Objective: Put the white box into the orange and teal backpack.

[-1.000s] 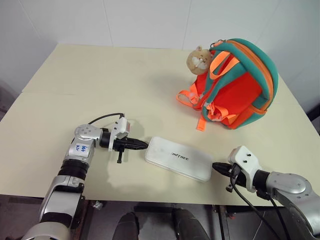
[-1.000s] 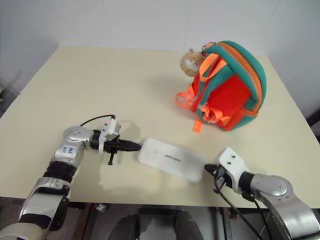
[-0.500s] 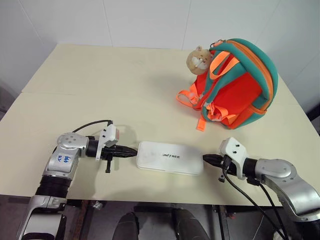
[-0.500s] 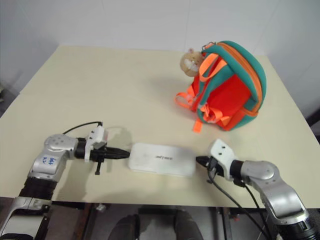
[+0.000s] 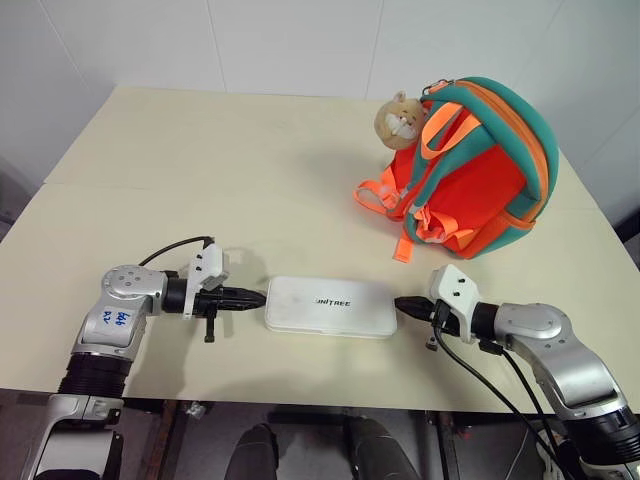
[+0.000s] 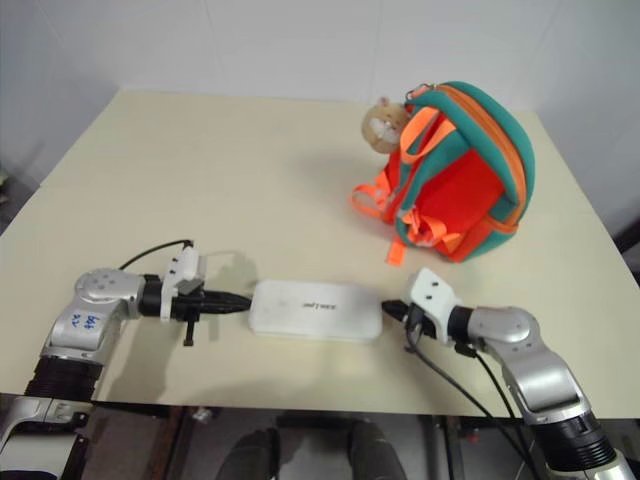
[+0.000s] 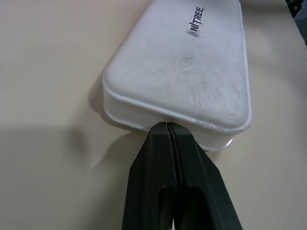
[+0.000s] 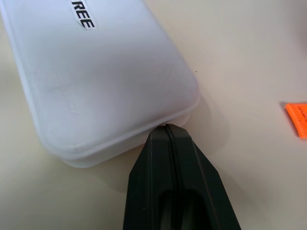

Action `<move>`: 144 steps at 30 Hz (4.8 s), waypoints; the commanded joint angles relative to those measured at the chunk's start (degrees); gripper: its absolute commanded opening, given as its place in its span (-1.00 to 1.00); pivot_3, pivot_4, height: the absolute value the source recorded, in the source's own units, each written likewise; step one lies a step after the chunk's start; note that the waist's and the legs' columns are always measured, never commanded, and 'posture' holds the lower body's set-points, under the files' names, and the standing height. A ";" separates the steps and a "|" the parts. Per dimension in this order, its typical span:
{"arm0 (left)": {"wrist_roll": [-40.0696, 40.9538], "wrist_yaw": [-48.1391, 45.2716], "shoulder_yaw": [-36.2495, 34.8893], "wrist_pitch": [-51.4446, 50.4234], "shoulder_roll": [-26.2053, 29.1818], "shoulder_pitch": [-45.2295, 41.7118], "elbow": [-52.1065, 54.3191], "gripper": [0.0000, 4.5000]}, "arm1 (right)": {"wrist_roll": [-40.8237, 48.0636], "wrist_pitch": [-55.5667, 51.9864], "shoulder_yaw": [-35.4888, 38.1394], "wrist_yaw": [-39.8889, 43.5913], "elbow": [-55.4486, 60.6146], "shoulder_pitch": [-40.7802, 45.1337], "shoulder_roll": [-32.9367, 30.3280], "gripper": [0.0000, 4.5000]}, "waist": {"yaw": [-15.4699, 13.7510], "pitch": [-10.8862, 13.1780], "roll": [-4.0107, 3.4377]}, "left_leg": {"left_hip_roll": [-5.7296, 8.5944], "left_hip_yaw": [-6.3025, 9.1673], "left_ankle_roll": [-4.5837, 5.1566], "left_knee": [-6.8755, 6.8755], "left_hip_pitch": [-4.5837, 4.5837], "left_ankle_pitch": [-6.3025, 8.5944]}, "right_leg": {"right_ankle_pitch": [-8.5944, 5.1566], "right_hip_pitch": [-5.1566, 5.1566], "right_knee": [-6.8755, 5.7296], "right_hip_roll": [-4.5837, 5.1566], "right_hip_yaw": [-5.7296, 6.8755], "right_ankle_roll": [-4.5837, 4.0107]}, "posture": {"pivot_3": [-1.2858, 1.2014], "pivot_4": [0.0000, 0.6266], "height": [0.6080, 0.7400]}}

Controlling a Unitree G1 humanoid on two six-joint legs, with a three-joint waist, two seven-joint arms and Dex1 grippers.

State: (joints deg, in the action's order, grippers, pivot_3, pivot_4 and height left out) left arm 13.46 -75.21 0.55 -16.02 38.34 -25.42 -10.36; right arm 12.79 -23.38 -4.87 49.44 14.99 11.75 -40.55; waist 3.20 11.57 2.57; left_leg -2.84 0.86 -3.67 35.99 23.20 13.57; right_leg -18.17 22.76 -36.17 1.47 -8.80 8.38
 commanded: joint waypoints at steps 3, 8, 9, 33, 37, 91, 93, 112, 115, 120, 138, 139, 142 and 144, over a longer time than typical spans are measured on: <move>1.36 -0.01 0.45 0.79 0.16 -0.34 1.51 -0.99 | 1.18 0.94 -0.72 1.34 2.47 0.59 0.85 -1.00 | 0.02 0.00 0.00 | 0.00 0.00 0.00 0.00 0.00 0.00 | -0.01 0.00 0.00 0.00 0.01 -0.01 | 0.03 -0.52 1.00; 0.40 2.27 -0.42 1.77 0.64 -1.11 -0.16 -0.99 | 0.93 0.20 0.38 0.55 2.57 0.33 0.43 -1.00 | 0.02 0.00 0.00 | 0.00 0.00 0.00 0.00 0.00 0.00 | 0.00 0.00 0.00 0.00 0.00 -0.01 | 0.03 -0.52 1.00; 0.52 2.26 -0.55 2.02 0.92 -1.09 -0.34 -0.99 | 0.90 0.08 0.70 0.50 2.55 0.18 0.22 -1.00 | 0.04 0.00 0.00 | 0.00 0.00 0.00 0.00 0.00 0.00 | 0.00 0.00 0.00 0.00 0.00 -0.01 | 0.03 -0.52 1.00; 8.71 21.04 -12.72 -23.02 1.76 -6.98 -0.86 0.50 | -1.30 3.12 10.60 -1.38 -0.04 -3.31 -5.39 0.58 | -0.08 0.01 -0.01 | 0.00 0.02 0.00 -0.05 0.03 0.04 | -0.01 0.02 0.05 0.01 0.05 0.03 | 0.03 -0.52 1.00; 14.11 22.88 -15.24 -31.21 0.77 -6.36 2.88 0.97 | -2.13 3.79 9.32 -2.02 0.08 -2.99 -4.19 1.00 | 0.11 0.01 -0.01 | 0.00 0.00 0.00 -0.02 0.03 0.04 | 0.00 0.02 0.02 0.02 0.04 0.04 | 0.03 -0.52 1.00; 26.99 12.29 1.65 -57.18 -3.62 -12.39 -8.37 0.97 | -8.05 10.47 1.43 -4.80 -2.92 1.28 2.60 1.00 | -0.21 0.01 -0.02 | 0.03 0.04 -0.06 0.03 -0.02 0.03 | -0.03 -0.01 -0.01 0.04 0.09 -0.03 | 0.03 -0.52 1.00; 27.18 13.15 0.87 -57.96 -4.49 -12.49 -7.82 0.97 | -8.06 10.47 1.61 -4.78 -2.89 1.16 2.66 1.00 | -0.26 0.01 -0.02 | 0.04 0.05 -0.04 0.08 -0.02 0.02 | -0.02 -0.04 -0.01 0.04 0.09 -0.02 | 0.03 -0.52 1.00; 26.66 13.41 -2.28 -57.54 -2.04 -10.99 -8.46 0.97 | -7.95 10.71 1.98 -4.30 -3.20 1.09 2.61 1.00 | 0.26 0.01 -0.02 | 0.04 0.06 -0.06 0.00 -0.06 0.01 | 0.00 -0.03 0.00 0.04 0.08 -0.01 | 0.03 -0.52 1.00; 26.45 11.35 -0.81 -57.66 0.21 -11.17 -8.86 0.97 | -7.87 10.73 2.04 -4.17 -3.11 1.05 2.56 1.00 | 0.18 0.01 -0.02 | 0.04 0.07 -0.06 -0.03 -0.05 0.01 | -0.01 -0.03 0.03 0.04 0.09 -0.02 | 0.03 -0.52 1.00; 25.81 8.33 1.62 -56.72 2.52 -11.50 -9.42 0.97 | -7.85 10.92 2.20 -3.84 -3.25 1.09 2.36 1.00 | 0.13 0.01 -0.02 | 0.04 0.06 -0.07 -0.08 -0.04 0.02 | -0.02 -0.03 0.12 0.04 0.09 -0.03 | 0.03 -0.52 1.00; 25.21 5.18 2.84 -54.24 0.57 -14.61 -11.97 -0.36 | -7.75 10.49 2.55 -3.82 -3.12 1.23 2.41 1.00 | 0.01 0.01 -0.02 | 0.04 0.06 -0.07 -0.11 -0.01 0.03 | -0.03 0.00 0.15 0.04 0.10 -0.04 | 0.03 -0.52 1.00; 25.34 5.16 2.60 -54.48 0.44 -14.65 -11.84 -0.41 | -7.69 10.42 2.59 -3.80 -3.02 1.21 2.42 1.00 | 0.00 0.01 -0.02 | 0.04 0.06 -0.07 -0.10 0.00 0.03 | -0.02 -0.01 0.15 0.04 0.10 -0.04 | 0.03 -0.52 1.00; 25.52 5.01 2.25 -54.78 0.30 -14.49 -11.57 -0.44 | -7.54 10.27 2.63 -3.77 -2.76 1.14 2.49 1.00 | 0.01 0.01 -0.02 | 0.04 0.06 -0.07 -0.09 0.00 0.03 | -0.02 -0.01 0.15 0.04 0.10 -0.03 | 0.03 -0.52 1.00; 25.64 5.11 2.04 -54.94 0.27 -14.18 -11.25 -0.44 | -7.47 10.29 2.63 -3.71 -2.78 1.14 2.51 1.00 | 0.01 0.01 -0.02 | 0.04 0.06 -0.07 -0.09 0.00 0.03 | -0.02 -0.01 0.15 0.04 0.10 -0.03 | 0.03 -0.52 1.00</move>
State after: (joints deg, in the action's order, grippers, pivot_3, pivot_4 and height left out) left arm 38.24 -69.75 3.42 -70.71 38.73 -39.13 -23.25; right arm 4.12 -13.61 -3.47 45.50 10.40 12.55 -37.80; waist 3.21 11.58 2.55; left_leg -2.80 0.92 -3.74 35.89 23.19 13.60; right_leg -18.19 22.75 -36.02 1.52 -8.70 8.35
